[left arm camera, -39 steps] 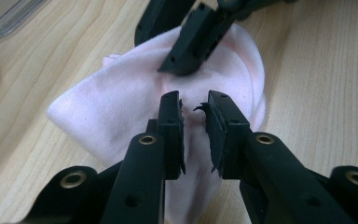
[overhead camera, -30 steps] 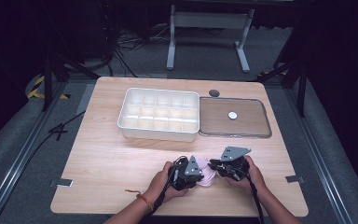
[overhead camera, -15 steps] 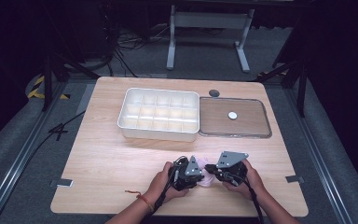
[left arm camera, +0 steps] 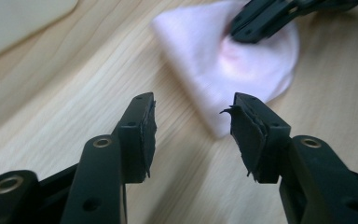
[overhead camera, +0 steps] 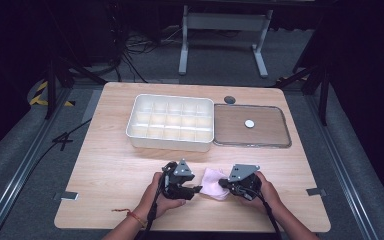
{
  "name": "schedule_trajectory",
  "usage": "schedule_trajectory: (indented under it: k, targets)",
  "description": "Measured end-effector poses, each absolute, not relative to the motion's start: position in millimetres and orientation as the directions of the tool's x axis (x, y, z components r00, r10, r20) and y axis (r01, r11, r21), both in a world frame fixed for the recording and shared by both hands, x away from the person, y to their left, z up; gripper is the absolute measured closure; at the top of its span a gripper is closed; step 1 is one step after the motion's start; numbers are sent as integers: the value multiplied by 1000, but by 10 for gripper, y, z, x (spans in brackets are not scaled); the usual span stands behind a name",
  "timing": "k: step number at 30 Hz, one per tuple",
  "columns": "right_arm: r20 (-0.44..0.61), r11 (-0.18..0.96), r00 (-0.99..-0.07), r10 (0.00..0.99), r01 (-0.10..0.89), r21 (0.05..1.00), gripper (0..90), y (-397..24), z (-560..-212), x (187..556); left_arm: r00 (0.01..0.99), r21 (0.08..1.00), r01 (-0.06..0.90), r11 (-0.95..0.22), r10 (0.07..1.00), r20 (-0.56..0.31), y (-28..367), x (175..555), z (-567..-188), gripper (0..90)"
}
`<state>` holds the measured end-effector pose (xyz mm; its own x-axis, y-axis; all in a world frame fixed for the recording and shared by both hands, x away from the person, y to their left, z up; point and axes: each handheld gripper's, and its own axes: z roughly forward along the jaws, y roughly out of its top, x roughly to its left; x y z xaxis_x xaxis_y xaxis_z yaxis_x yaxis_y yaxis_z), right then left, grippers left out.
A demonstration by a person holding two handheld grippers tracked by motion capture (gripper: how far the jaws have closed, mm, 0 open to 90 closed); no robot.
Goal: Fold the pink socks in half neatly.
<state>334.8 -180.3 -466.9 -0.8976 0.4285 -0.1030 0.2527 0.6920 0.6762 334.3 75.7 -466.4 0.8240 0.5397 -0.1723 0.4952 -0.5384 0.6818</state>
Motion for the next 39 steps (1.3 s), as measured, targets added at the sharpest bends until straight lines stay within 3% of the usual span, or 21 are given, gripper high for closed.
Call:
schedule_trajectory:
  k: [5, 12, 28, 39]
  targets:
    - [-115, 695, -896, 429, 246, 676, 895, -1788, -4672, 3334, 821, 690, 520, -504, 518, -240, 701, 3393, -4716, 509]
    - [-132, 701, -894, 429, 237, 673, 895, -1779, -4673, 3321, 845, 684, 492, -539, 484, -227, 564, 3365, -4759, 515]
    - [-120, 697, -897, 426, 240, 676, 895, -1786, -4673, 3332, 876, 719, 438, -539, 435, -207, 556, 3382, -4724, 772]
    - [-118, 693, -897, 427, 241, 679, 895, -1754, -4674, 3340, 886, 741, 396, -542, 438, -154, 513, 3369, -4672, 811]
